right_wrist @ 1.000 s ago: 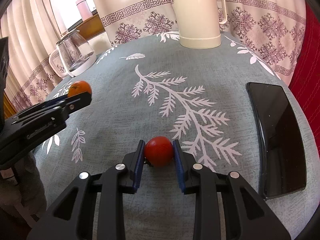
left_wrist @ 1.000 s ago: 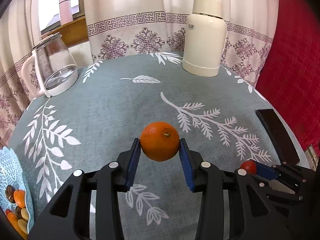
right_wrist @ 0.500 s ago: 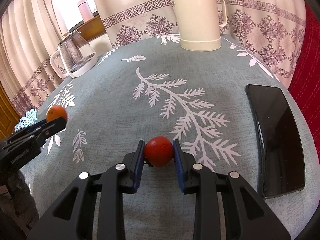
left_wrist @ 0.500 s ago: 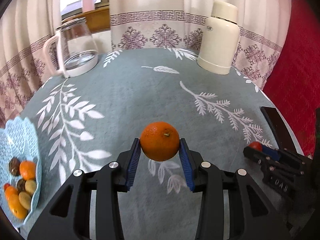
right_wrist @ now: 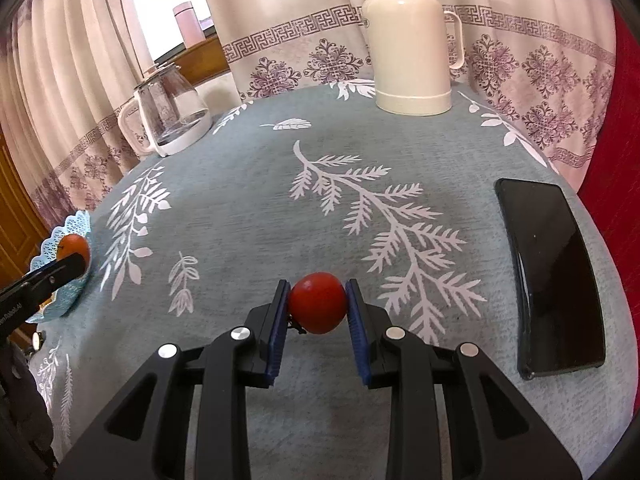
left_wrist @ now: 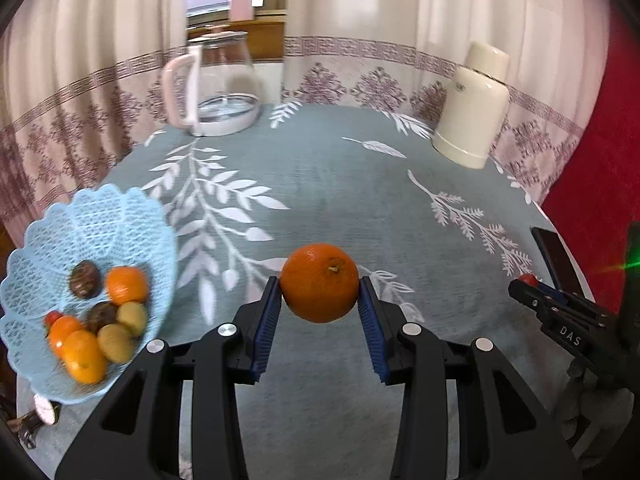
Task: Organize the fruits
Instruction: 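Carry the tangerine into the basket and open the left tool, then carry the red tomato into the basket and open the right tool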
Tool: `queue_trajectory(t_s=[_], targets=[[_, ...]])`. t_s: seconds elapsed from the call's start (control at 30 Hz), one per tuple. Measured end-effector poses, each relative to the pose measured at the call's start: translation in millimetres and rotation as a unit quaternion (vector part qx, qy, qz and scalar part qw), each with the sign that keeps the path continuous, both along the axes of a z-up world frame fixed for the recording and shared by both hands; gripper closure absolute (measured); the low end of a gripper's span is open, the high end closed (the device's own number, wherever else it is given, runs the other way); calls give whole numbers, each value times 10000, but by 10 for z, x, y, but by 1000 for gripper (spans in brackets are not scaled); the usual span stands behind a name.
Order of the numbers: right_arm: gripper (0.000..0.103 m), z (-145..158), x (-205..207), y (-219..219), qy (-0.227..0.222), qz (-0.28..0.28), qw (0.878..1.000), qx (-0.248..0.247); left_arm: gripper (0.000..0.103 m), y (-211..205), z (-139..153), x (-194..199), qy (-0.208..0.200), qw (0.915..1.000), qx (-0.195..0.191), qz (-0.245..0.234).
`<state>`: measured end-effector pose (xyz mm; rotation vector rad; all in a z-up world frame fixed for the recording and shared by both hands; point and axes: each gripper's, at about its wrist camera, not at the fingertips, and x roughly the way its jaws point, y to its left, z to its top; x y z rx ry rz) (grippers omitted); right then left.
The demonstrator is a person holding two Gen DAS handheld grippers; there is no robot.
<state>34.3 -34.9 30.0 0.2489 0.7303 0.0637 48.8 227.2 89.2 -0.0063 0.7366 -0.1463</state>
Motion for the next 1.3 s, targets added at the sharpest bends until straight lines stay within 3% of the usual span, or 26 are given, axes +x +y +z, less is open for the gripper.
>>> queue_trajectory(t_s=[0.53,0.93,1.3], targets=[[75,38,-69,73,-90,139,9999,27,62,887,282,-78,-352,9934,21,1094],[75,80,-107,109,-147,209,9997,55,62,1471,113,45,-95,9850,125,1719],[75,78,-107,139,-141,256,9996,61,61,1558,63,54,-14,9818,184,1892]])
